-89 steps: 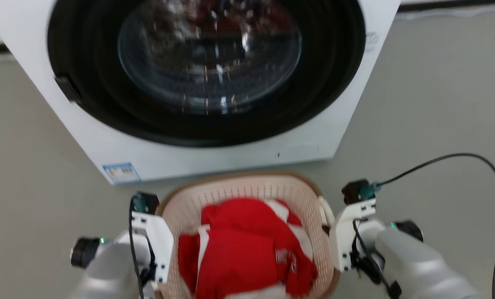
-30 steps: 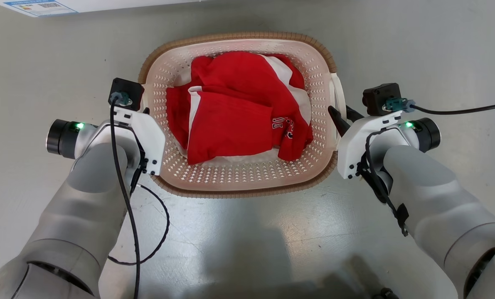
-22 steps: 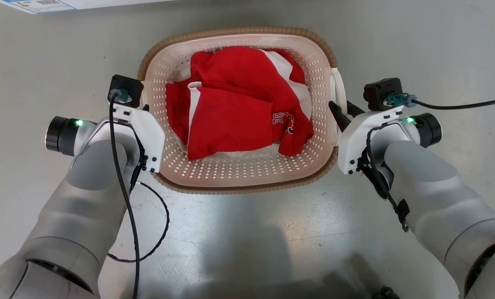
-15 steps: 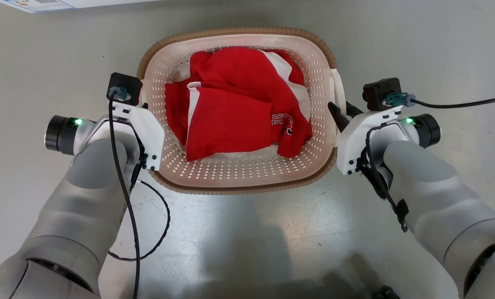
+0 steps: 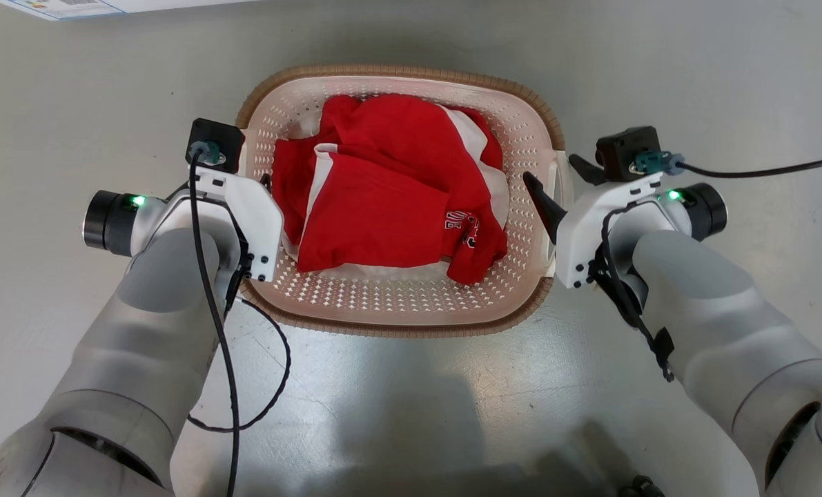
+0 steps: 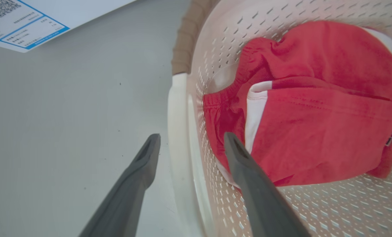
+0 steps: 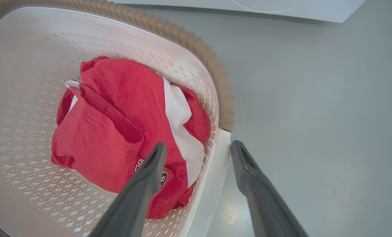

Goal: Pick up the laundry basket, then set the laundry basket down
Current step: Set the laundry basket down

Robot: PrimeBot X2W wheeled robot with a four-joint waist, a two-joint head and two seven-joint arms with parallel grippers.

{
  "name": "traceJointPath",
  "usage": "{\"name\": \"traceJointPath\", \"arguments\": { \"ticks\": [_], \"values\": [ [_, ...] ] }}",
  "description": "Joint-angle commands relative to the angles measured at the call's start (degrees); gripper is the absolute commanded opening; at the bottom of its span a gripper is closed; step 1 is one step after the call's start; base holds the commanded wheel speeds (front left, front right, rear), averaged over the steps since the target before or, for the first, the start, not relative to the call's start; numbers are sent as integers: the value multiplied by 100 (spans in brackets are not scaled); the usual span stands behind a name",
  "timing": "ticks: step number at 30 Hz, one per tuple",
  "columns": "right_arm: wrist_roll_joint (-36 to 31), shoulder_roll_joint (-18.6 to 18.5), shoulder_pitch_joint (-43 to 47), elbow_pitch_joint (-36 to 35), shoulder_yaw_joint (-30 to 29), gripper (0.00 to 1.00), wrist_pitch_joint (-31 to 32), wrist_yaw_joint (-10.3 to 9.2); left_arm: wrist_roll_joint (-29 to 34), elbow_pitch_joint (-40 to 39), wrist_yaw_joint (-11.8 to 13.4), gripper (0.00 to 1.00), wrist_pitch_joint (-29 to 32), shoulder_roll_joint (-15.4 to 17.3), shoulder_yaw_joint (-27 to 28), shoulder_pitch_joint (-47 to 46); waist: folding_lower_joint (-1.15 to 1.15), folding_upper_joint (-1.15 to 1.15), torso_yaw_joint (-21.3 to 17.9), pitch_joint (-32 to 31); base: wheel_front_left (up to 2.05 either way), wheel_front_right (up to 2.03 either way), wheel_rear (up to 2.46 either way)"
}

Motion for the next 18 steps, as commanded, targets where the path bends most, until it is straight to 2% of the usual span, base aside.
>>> {"name": "traceJointPath", "arguments": {
  "ticks": [1,18],
  "values": [
    [-10,38,166,9,33,100,-83,36,-53,-28,65,100,-26,168,91,31,0,0,0,-4,0,0,0],
    [-79,2,202,80,43,100,-361,36,-304,-27,157,100,-256,134,188,281,0,0,37,-410,0,0,0]
  ]
}}
